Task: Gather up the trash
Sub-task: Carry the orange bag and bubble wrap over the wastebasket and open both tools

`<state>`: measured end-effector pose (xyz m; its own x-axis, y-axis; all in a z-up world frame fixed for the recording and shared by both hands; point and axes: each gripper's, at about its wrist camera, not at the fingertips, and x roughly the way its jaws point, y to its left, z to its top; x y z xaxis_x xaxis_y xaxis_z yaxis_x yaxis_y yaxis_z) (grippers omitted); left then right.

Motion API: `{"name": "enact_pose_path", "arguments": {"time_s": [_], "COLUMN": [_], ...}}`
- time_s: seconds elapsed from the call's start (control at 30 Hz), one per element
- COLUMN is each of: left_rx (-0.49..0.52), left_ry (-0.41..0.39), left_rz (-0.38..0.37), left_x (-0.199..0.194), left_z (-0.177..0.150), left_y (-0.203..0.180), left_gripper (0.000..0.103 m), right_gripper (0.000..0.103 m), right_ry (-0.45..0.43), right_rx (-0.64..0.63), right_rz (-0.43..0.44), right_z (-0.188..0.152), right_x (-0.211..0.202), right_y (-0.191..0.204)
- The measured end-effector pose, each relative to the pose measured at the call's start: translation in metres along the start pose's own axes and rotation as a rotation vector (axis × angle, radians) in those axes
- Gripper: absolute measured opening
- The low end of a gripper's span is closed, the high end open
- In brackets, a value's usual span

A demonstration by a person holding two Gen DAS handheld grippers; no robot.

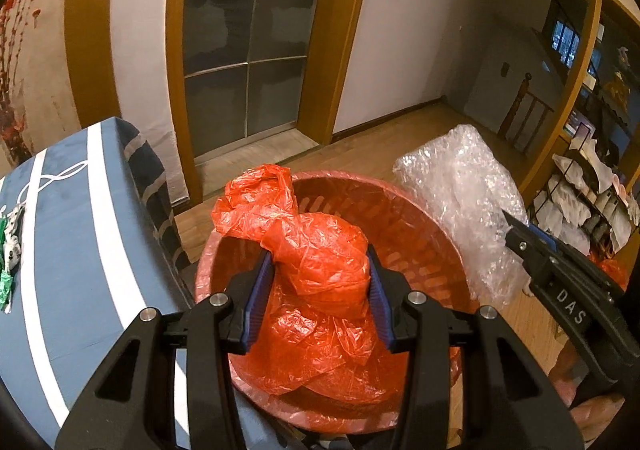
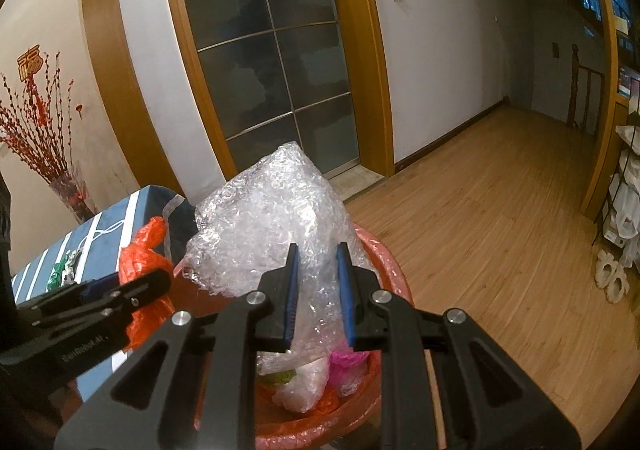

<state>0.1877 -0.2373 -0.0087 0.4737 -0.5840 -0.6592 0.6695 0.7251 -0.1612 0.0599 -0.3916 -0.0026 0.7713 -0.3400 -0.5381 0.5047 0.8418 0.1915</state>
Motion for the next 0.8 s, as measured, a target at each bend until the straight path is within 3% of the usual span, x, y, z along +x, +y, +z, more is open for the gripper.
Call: {"name": "enact_pose_path", "arguments": {"time_s": [0.23, 0.37, 0.63, 0.8], "left_rx": [0.008, 0.008, -0.019, -0.019], "left_ry": [0.020, 0.035, 0.052, 0.049], "left_rz": [-0.012, -0.011, 0.024, 0.101], "left_x": [0.009, 0.013, 0.012, 0.005], "left_z": [-0.001, -0.003, -0.012, -0.021], "left_y": [-0.001, 0.001, 0.017, 0.029], "left_gripper": [0.045, 0.052, 0.069, 0.078], "right_gripper": [0.021, 0.025, 0.048, 0.064], "right_ry": [0.011, 0.026, 0.037, 0.022], "right_rx": [0.038, 0.055, 0.060, 0.023], "right_rz": [0.028, 0.048, 0.037, 0.008], "right_z": [0.002, 0.002, -0.001, -0.005], "right_x": [0.008, 0.014, 0.014, 0.009], "right_y": [-0.004, -0.007, -0.011, -0.007]}}
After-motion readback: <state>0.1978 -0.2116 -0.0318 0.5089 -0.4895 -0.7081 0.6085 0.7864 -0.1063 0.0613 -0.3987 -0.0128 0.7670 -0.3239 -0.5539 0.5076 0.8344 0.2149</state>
